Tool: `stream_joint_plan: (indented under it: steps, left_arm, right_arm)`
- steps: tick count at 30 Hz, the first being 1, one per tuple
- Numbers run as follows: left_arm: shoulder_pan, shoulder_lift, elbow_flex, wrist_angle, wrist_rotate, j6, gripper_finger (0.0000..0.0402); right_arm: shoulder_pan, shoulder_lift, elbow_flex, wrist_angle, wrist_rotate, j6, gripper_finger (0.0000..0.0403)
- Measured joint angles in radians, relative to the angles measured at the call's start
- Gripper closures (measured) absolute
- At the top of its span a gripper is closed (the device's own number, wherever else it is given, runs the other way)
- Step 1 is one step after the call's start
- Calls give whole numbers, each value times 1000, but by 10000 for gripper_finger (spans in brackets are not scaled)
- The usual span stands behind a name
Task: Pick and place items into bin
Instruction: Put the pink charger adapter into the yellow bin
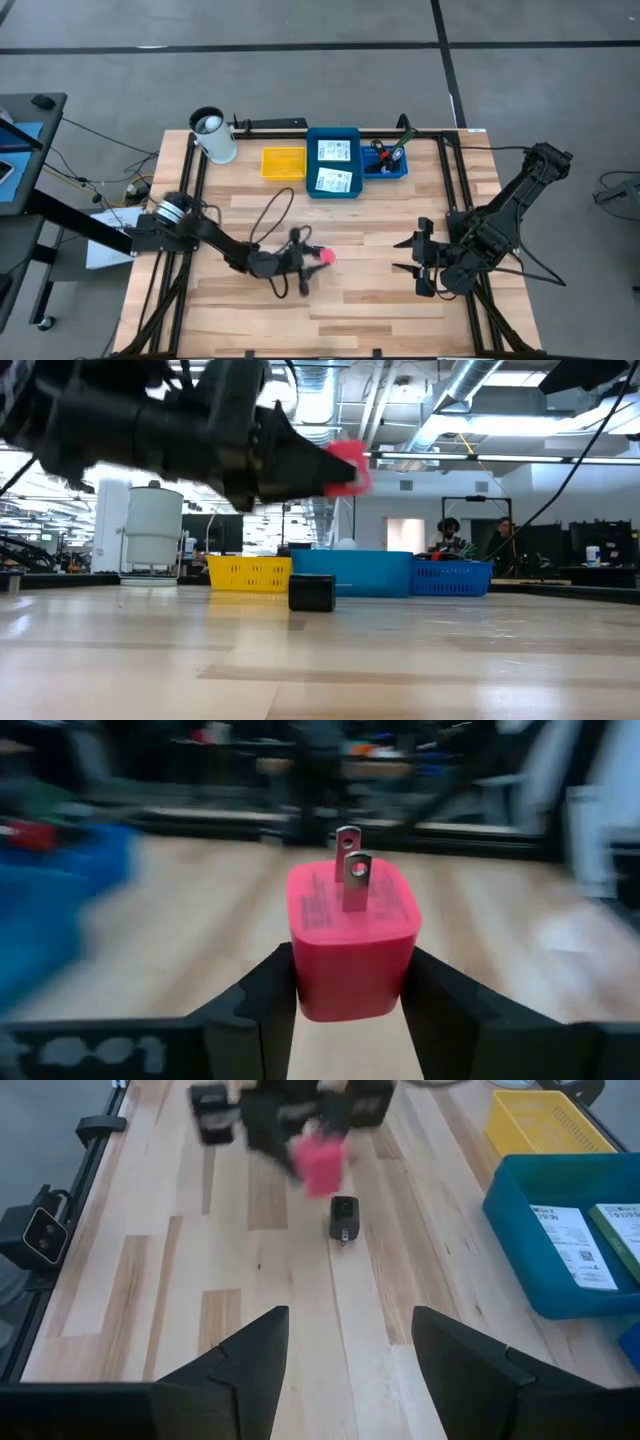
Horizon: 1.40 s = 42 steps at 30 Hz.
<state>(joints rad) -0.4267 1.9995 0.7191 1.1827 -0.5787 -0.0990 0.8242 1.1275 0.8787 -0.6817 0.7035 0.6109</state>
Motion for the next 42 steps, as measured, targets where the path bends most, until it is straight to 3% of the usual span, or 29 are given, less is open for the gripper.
stream_joint_plan:
  steps: [7, 11, 15, 19, 25, 31, 42]
  left_arm:
    - [13, -323, -68, -366, -411, 100, 264]
    - [76, -507, -68, -659, -479, 62, 260]
    - [186, -641, -68, -869, -409, 5, 264]
    - [316, -703, -68, -975, -296, -2, 263]
    - [511, -704, -68, -1042, -103, -2, 264]
    - [671, -704, -68, -1112, -21, -4, 262]
    - [805, -704, -68, -1168, 147, 28, 248]
  right_arm:
    - [0, 0, 0, -14, 0, -1, 194]
    - [0, 0, 0, -17, 1, -1, 194]
    - [-1, 0, 0, -22, 1, -1, 194]
    - [-1, 0, 0, -22, 2, -1, 194]
    - [-1, 0, 0, -22, 2, -1, 194]
    - [-1, 0, 0, -23, 2, 0, 194]
    - [-1, 0, 0, -24, 3, 0, 194]
